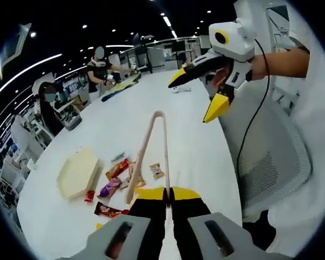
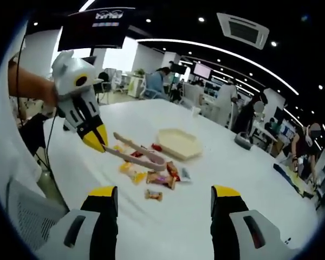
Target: Place the target food into the container with the food tongs after gripping and lifting it, then release it inside without dropping or visibly crushing the food.
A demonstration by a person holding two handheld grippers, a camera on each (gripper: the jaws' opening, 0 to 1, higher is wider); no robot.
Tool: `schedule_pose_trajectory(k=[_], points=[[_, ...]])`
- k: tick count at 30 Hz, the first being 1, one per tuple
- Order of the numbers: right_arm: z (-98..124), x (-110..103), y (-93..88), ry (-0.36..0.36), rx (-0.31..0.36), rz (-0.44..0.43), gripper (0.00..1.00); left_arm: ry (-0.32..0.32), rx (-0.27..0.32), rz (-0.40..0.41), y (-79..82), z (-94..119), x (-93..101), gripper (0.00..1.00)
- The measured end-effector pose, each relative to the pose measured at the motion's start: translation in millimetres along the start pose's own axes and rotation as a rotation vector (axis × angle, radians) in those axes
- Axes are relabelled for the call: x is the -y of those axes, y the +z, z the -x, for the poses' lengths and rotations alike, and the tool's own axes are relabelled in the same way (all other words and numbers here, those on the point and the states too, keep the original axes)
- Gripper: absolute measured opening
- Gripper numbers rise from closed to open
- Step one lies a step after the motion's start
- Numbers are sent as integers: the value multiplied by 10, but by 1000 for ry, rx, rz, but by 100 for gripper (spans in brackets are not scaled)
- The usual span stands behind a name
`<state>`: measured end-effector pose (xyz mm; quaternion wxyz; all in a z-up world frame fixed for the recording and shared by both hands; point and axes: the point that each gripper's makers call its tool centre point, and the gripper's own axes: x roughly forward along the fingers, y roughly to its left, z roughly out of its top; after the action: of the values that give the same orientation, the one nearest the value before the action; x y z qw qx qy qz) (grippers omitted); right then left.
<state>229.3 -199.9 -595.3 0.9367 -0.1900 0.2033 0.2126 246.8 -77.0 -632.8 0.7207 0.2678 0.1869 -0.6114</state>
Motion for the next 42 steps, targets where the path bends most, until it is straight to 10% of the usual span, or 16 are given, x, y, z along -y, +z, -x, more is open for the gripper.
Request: schedule_pose_trajectory(k=[24,42], points=[[176,39,-253,49,-9,-15,70,-13,-10,46,138,-201,313,0],[397,645,-522,187,53,40,70,136,-42,175,593,-610,427,0]])
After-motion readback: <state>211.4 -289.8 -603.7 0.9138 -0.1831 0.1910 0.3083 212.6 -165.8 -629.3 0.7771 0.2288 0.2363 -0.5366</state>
